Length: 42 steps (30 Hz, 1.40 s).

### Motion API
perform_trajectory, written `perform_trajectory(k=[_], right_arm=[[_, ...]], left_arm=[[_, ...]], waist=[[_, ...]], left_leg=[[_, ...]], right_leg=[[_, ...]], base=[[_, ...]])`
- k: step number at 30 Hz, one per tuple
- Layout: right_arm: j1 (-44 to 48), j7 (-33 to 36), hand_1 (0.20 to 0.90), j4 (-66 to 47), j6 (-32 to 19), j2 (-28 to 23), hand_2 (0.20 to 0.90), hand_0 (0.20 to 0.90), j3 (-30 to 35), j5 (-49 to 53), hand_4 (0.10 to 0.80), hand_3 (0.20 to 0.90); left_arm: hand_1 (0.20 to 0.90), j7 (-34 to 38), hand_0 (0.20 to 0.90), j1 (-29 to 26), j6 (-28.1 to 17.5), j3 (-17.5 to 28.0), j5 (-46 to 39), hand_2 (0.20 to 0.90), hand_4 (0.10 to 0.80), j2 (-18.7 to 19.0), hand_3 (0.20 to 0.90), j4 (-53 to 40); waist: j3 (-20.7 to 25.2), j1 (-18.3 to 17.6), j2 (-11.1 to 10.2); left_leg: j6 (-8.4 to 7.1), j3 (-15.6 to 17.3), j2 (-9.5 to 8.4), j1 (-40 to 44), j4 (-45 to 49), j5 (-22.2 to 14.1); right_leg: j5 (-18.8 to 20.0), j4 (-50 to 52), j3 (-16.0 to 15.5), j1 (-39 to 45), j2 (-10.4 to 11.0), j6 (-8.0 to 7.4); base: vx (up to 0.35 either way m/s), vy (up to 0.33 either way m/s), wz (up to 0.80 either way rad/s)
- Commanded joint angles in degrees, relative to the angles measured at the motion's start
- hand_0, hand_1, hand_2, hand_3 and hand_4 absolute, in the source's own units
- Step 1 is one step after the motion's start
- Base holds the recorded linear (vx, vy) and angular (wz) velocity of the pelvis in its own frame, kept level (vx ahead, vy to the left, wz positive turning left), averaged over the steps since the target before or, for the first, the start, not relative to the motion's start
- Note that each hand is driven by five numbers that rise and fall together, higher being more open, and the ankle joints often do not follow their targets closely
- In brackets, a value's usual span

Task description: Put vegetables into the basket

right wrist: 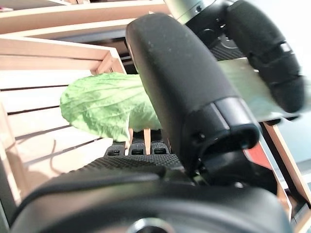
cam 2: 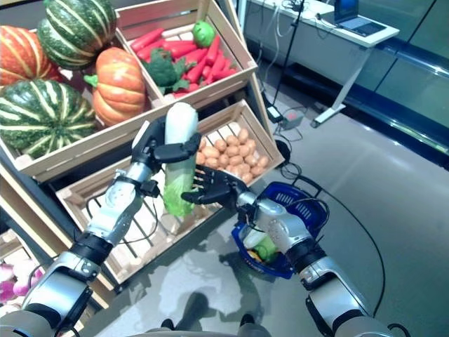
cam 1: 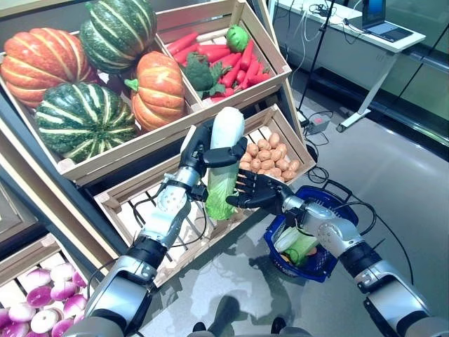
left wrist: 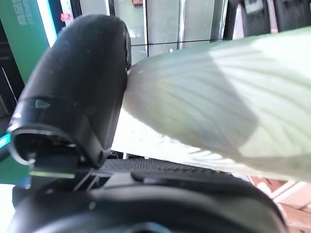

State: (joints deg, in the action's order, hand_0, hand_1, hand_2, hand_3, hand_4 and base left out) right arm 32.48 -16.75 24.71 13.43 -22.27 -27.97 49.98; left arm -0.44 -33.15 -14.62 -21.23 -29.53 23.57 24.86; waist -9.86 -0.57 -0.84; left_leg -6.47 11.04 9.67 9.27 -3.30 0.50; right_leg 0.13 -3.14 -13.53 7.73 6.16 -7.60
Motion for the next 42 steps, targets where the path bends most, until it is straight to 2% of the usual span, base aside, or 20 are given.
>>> perform_trajectory(k=[1, 11, 16, 27, 28, 29, 30, 42], right_arm=[[4.7, -1.6, 0.9, 2.4, -4.8, 3.8, 0.9, 0.9, 0.6, 4.2, 0.8, 0.9], [6.7, 0.1, 0.9, 0.8, -5.7, 5.6, 0.9, 0.9, 0.1, 6.2, 0.8, 0.9], [8.3, 1.3, 0.9, 0.7, -4.6, 6.1, 0.9, 0.9, -0.1, 6.7, 0.8, 0.9], [10.2, 1.7, 0.9, 3.8, -4.5, 7.3, 0.9, 0.9, 0.7, 9.2, 0.8, 0.9], [10.1, 1.6, 0.869, 4.1, -4.1, 7.4, 0.869, 0.869, 0.8, 9.4, 0.78, 0.869], [10.2, 1.4, 0.564, 4.7, -3.8, 7.4, 0.564, 0.564, 0.9, 9.7, 0.576, 0.564], [10.3, 0.6, 0.3, 5.6, -3.3, 7.5, 0.3, 0.3, 1.1, 9.9, 0.4, 0.3], [8.5, -1.2, 0.3, 6.2, -2.8, 6.2, 0.3, 0.3, 1.2, 10.1, 0.4, 0.3]], left_arm=[[0.3, -1.9, 0.3, -2.6, -5.3, -1.4, -2.5, 0.3, 0.4, -1.0, 0.3, -2.9], [0.3, -7.9, 0.3, -1.9, -4.4, -3.7, -8.8, 0.3, 0.4, -3.7, 0.3, -4.3], [0.3, -13.0, 0.3, -0.9, -4.6, -4.3, -16.1, 0.3, 0.4, -5.5, 0.3, -3.5], [0.3, -18.2, 0.3, 1.1, -3.5, -6.0, -25.3, 0.3, 0.4, -9.1, 0.3, -4.7], [0.3, -18.8, 0.3, 1.2, -3.5, -5.9, -26.1, 0.3, 0.4, -9.3, 0.3, -4.8], [0.3, -19.0, 0.3, 1.3, -3.5, -6.0, -26.5, 0.3, 0.4, -9.3, 0.3, -5.2], [0.3, -19.2, 0.3, 1.3, -3.5, -6.0, -26.3, 0.3, 0.4, -9.6, 0.3, -5.7], [0.3, -17.4, 0.3, 0.8, -2.7, -6.5, -24.1, 0.3, 0.4, -7.1, 0.3, -10.2]], waist=[[9.5, 0.2, -0.1], [10.1, 0.3, -0.3], [10.5, 0.4, -0.4], [11.1, 0.6, -0.8], [11.1, 0.6, -0.8], [11.2, 0.7, -0.8], [11.2, 0.7, -0.8], [11.4, 0.5, -0.8]], left_leg=[[1.1, -0.3, -2.98, -4.2, -0.7, 0.3], [1.24, -0.8, -3.2, -3.6, -1.2, 0.0], [1.36, -0.7, -3.31, -3.2, -1.4, -0.1], [1.55, -0.7, -3.31, -3.0, -1.7, -0.2], [1.56, -0.6, -3.32, -3.1, -1.7, -0.3], [1.6, -0.6, -3.33, -3.1, -1.7, -0.3], [1.66, -0.6, -3.35, -3.1, -1.7, -0.4], [1.7, -0.6, -3.51, -3.2, -1.7, -0.4]], right_leg=[[-0.9, 2.5, 1.2, -1.9, 1.3, -0.13], [-0.7, 1.9, 1.5, -1.3, 1.3, -0.02], [-0.5, 1.7, 1.6, -1.1, 1.4, -0.03], [-0.2, 1.4, 1.6, -1.2, 1.5, -0.18], [-0.2, 1.3, 1.6, -1.2, 1.5, -0.18], [-0.2, 1.3, 1.6, -1.2, 1.5, -0.14], [-0.1, 1.2, 1.6, -1.2, 1.4, -0.12], [0.5, 0.5, 1.8, -1.1, 1.5, -0.31]], base=[[0.01, -0.002, 0.08], [0.011, 0.002, 0.06], [0.003, 0.006, 0.02], [0.0, 0.0, 0.0], [0.0, 0.0, 0.0], [0.0, 0.0, 0.0], [0.0, 0.0, 0.0], [0.003, -0.002, 0.03]])
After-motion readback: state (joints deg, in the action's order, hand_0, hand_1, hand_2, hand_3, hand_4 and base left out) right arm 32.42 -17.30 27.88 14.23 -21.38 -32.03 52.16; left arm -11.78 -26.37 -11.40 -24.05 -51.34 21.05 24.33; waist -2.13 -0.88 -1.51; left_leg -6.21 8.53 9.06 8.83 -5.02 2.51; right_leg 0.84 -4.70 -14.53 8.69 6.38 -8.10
